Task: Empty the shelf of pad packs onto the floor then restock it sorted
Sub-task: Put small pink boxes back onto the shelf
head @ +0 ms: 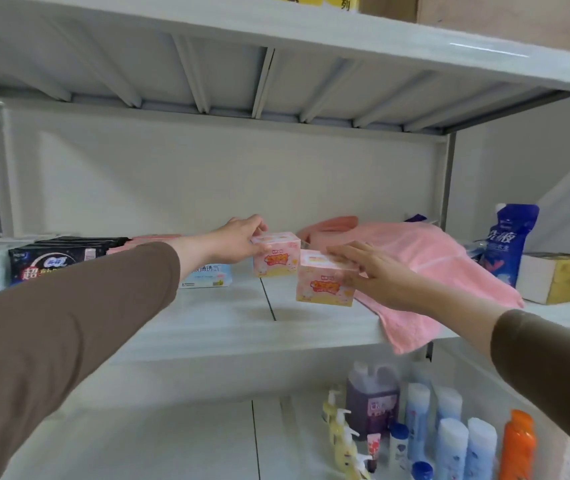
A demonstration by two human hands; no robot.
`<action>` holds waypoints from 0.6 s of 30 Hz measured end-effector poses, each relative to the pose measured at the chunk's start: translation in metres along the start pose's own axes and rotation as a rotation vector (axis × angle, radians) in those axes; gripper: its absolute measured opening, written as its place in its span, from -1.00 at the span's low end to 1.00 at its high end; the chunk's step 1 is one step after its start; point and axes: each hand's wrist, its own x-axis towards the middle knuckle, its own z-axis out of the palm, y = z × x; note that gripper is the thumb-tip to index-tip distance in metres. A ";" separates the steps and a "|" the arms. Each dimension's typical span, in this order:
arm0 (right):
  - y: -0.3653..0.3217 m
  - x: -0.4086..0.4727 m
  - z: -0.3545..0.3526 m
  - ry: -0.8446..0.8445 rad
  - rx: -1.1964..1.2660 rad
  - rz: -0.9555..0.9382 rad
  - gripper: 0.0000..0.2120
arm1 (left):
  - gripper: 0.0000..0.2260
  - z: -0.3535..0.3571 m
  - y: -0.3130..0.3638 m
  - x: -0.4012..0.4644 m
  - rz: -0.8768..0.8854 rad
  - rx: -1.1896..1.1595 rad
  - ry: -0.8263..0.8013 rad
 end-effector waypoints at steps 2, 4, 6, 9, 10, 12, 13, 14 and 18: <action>0.003 0.018 0.005 0.016 0.013 -0.002 -0.52 | -0.57 -0.004 -0.012 0.019 0.007 0.013 -0.013; 0.006 0.037 0.010 0.015 0.027 -0.018 -0.52 | -0.57 -0.008 -0.023 0.037 0.014 0.008 -0.024; 0.010 0.055 0.016 0.010 0.016 -0.021 -0.49 | -0.57 -0.007 -0.032 0.056 0.019 -0.007 -0.049; 0.016 0.082 0.025 -0.006 0.013 -0.038 -0.47 | -0.57 -0.001 -0.047 0.082 0.008 -0.003 -0.096; 0.018 0.091 0.029 -0.017 0.018 -0.045 -0.47 | -0.58 0.001 -0.052 0.090 -0.001 -0.001 -0.117; 0.023 0.107 0.036 -0.060 0.042 -0.043 -0.46 | -0.59 0.006 -0.062 0.105 -0.020 0.007 -0.160; 0.026 0.115 0.041 -0.081 0.063 -0.043 -0.46 | -0.58 0.009 -0.067 0.112 -0.028 0.013 -0.178; 0.028 0.123 0.045 -0.099 0.085 -0.040 -0.47 | -0.57 0.011 -0.070 0.118 -0.040 0.014 -0.195; 0.040 0.153 0.063 -0.149 0.143 -0.060 -0.47 | -0.55 0.016 -0.083 0.142 -0.104 0.034 -0.242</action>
